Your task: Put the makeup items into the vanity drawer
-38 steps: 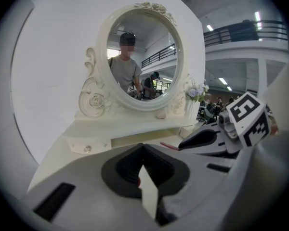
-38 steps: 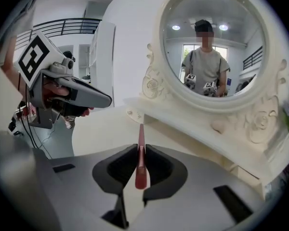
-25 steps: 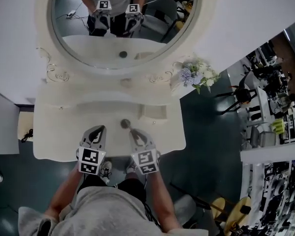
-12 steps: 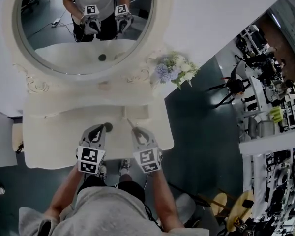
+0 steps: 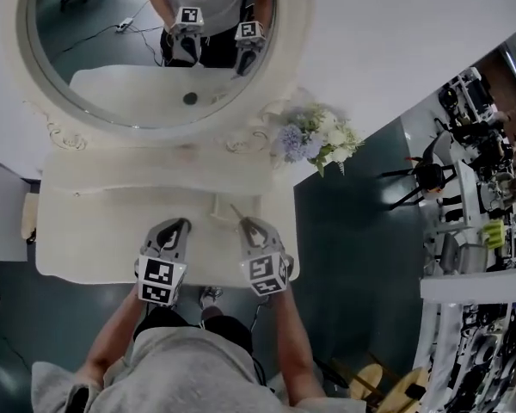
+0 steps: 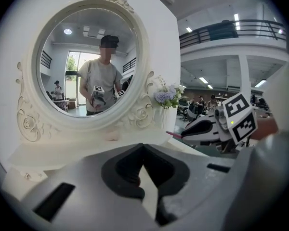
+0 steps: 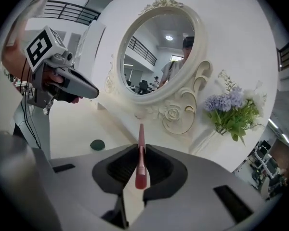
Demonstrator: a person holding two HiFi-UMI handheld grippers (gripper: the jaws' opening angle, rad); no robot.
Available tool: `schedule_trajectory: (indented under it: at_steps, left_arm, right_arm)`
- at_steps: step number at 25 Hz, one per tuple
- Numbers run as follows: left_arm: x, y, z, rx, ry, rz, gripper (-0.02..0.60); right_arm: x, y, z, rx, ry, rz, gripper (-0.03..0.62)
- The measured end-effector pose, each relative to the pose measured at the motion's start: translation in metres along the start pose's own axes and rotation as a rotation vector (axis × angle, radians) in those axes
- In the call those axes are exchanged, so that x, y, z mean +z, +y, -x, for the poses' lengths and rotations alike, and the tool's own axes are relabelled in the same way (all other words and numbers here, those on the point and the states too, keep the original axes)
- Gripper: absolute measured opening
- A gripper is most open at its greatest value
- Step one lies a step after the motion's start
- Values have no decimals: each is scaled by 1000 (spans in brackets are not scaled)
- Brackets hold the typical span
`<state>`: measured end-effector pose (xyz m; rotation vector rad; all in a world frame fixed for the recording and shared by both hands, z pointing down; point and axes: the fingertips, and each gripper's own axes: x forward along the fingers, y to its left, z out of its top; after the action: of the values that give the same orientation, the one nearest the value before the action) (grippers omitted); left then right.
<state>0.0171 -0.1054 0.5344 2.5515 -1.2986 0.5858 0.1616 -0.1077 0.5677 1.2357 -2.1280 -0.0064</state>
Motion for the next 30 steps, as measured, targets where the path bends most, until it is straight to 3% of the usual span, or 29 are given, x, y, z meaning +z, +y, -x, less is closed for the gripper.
schedule_trajectory:
  at_steps: [15,23,26,30]
  left_arm:
    - [-22,15,-17,201,54,114,2]
    - [-31,20,-15,243,73,135,2]
    - [-33,20,-14,249,79,138,2]
    - [-34,20,-12,252,79,133,2]
  right_arm:
    - [-32,1,-70,257,46,118,61]
    - [-37,3,-83,292,56,78,65]
    - [-37,5,-83,305,57,51,161]
    - [-37,4,-82,297,56,45,172]
